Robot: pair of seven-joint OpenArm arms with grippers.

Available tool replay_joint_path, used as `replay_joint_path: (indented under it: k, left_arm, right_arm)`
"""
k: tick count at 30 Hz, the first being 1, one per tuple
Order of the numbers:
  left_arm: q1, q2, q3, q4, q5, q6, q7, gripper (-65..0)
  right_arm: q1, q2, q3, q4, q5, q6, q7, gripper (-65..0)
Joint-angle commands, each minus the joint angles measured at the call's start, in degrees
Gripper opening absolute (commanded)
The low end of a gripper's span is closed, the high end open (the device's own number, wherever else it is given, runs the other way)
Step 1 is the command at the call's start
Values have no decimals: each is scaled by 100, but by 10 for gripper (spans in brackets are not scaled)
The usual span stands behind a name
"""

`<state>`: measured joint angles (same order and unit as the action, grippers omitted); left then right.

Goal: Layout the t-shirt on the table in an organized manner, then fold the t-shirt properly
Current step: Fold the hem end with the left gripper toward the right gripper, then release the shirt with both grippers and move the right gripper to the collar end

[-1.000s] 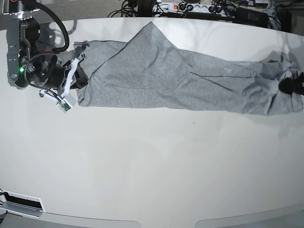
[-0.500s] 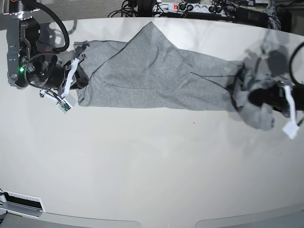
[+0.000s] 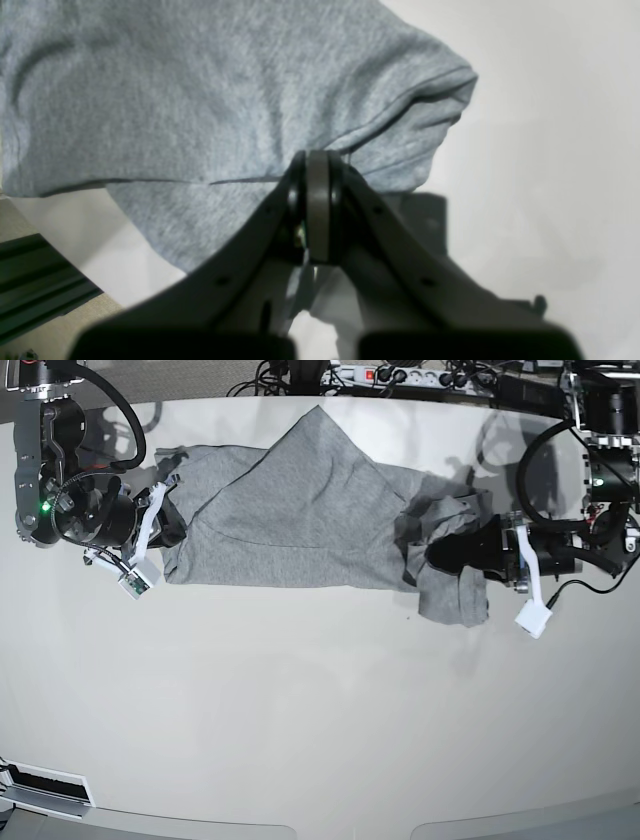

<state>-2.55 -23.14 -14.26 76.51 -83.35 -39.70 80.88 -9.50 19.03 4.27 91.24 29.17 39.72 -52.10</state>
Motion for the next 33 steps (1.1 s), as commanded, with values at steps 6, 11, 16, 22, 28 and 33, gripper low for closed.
replay_joint_path:
  k: [6, 11, 16, 22, 28, 33]
  left_arm:
    - [-98, -68, -35, 85, -165, -30, -88, -343]
    - [-98, -105, -31, 85, -165, 160, -88, -253]
    - [-98, -264, -31, 85, -165, 153, -88, -253]
    - [-114, -603, -44, 85, -165, -30, -88, -575]
    - [-94, -1150, -55, 85, 59, -30, -264, -650]
    - [-98, -1405, -81, 85, 33, -30, -282, -650]
  right_arm:
    - [81, 68, 28, 103, 105, 28, 105, -553]
    - [188, 68, 28, 103, 109, 28, 81, -423]
    - [514, 103, 66, 103, 564, 28, -240, -423]
    - [645, 98, 710, 103, 756, -28, -498, -409]
    - [216, 94, 1746, 26, 1333, -269, -535, -238]
    - [-219, 2, 2223, -682, 1958, -173, -433, -238]
